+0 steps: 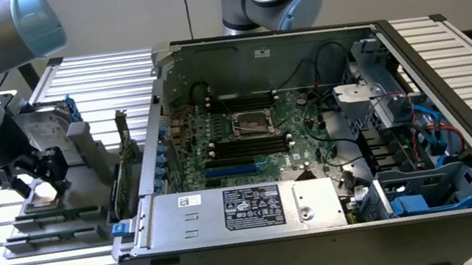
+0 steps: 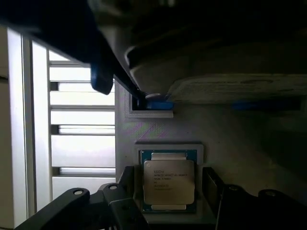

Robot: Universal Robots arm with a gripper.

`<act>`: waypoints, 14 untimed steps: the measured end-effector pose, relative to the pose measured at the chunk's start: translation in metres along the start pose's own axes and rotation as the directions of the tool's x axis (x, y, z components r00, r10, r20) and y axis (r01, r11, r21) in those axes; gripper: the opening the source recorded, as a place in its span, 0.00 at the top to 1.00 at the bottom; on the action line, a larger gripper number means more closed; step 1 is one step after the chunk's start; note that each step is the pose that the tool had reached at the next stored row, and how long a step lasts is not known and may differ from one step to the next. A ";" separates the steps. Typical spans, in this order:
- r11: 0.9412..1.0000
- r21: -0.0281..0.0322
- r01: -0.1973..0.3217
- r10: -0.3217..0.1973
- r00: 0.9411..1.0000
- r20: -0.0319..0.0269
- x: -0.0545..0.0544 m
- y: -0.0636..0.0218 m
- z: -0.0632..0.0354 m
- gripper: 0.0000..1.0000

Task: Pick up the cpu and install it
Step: 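Pick up the cpu and move it towards the insertion slot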

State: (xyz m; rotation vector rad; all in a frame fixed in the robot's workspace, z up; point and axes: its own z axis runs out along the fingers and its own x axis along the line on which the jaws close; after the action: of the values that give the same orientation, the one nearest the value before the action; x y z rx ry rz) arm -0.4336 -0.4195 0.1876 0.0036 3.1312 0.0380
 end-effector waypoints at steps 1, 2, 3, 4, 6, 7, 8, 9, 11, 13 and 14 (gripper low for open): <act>1.000 0.000 0.000 0.000 1.000 0.000 0.000 0.0000 0.0000 0.32; 1.000 0.000 0.000 0.000 1.000 0.002 0.000 0.0001 0.0004 0.32; 1.000 0.000 0.000 0.000 1.000 0.002 0.000 0.0001 0.0006 0.32; 1.000 0.000 0.000 0.000 1.000 0.001 0.001 0.0001 0.0007 0.32; 1.000 0.001 0.000 0.000 1.000 0.002 0.000 0.0000 0.0011 0.32; 1.000 0.001 0.000 0.000 1.000 0.002 0.000 0.0000 0.0013 0.32; 1.000 0.001 0.000 0.000 1.000 0.002 0.000 0.0000 0.0015 0.32; 1.000 0.002 0.000 0.000 1.000 0.001 0.001 0.0000 0.0015 0.32; 1.000 0.002 0.000 0.000 1.000 0.002 0.001 0.0000 0.0017 0.32; 1.000 0.003 0.000 0.000 1.000 0.002 0.001 0.0000 0.0018 0.32; 1.000 0.003 0.000 0.000 1.000 0.002 0.000 0.0000 0.0018 0.32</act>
State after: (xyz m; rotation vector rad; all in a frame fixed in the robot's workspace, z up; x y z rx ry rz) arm -0.4341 -0.4194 0.1858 0.0036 3.1296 0.0340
